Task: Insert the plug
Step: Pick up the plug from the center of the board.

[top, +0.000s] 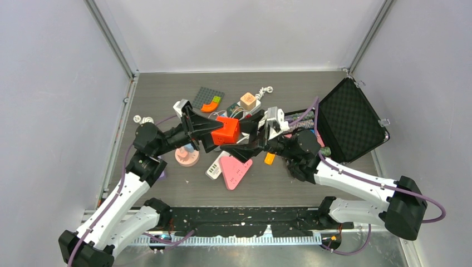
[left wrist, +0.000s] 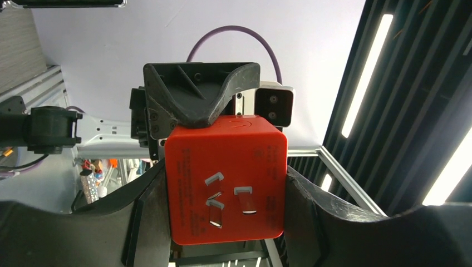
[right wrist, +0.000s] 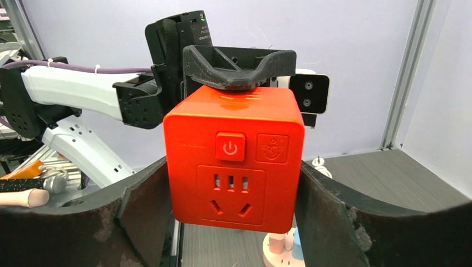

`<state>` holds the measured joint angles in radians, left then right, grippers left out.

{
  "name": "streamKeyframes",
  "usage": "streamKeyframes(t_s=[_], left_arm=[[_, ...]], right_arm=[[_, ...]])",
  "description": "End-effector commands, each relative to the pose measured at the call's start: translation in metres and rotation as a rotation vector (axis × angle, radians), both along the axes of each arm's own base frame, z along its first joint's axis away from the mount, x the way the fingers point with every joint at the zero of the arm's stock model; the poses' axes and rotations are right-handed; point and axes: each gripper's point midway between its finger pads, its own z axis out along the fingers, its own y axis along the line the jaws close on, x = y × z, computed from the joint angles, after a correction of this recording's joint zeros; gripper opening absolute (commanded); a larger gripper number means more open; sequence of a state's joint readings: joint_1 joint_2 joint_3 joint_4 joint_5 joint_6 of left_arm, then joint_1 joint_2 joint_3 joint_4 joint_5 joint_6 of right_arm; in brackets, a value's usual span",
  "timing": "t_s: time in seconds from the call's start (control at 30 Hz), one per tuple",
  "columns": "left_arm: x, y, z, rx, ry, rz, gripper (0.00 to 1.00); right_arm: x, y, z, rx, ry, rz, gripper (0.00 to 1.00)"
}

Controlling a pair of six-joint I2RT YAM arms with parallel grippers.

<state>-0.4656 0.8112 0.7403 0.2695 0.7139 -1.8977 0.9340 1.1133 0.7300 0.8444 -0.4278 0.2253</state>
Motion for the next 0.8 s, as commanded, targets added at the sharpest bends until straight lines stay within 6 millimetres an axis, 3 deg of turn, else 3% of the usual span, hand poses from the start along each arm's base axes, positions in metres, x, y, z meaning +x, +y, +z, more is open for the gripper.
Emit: streamKeyframes(t_s=[0.0, 0.1, 0.2, 0.37, 0.53, 0.67, 0.77], left_arm=[[0.000, 0.008, 0.031, -0.069, -0.107, 0.045, 0.00], [-0.001, 0.008, 0.028, -0.058, -0.097, 0.045, 0.00], [0.000, 0.007, 0.024, -0.045, -0.087, 0.043, 0.00], [0.001, 0.006, 0.021, -0.038, -0.077, 0.041, 0.00], [0.002, 0.006, 0.019, -0.035, -0.075, 0.041, 0.00], [0.003, 0.005, 0.017, -0.028, -0.068, 0.038, 0.00], [0.003, 0.005, 0.015, -0.024, -0.061, 0.037, 0.00]], right_arm=[[-0.016, -0.003, 0.033, 0.090, -0.092, 0.046, 0.72], [-0.011, 0.000, 0.033, 0.080, -0.068, 0.031, 0.67], [-0.006, 0.003, 0.034, 0.058, -0.042, 0.022, 0.81], [-0.002, 0.006, 0.031, 0.026, -0.016, 0.009, 0.87], [0.000, 0.005, 0.031, 0.026, -0.001, 0.000, 0.85], [0.004, 0.007, 0.031, 0.025, 0.034, -0.004, 0.72], [0.009, 0.009, 0.029, 0.021, 0.066, -0.017, 0.78]])
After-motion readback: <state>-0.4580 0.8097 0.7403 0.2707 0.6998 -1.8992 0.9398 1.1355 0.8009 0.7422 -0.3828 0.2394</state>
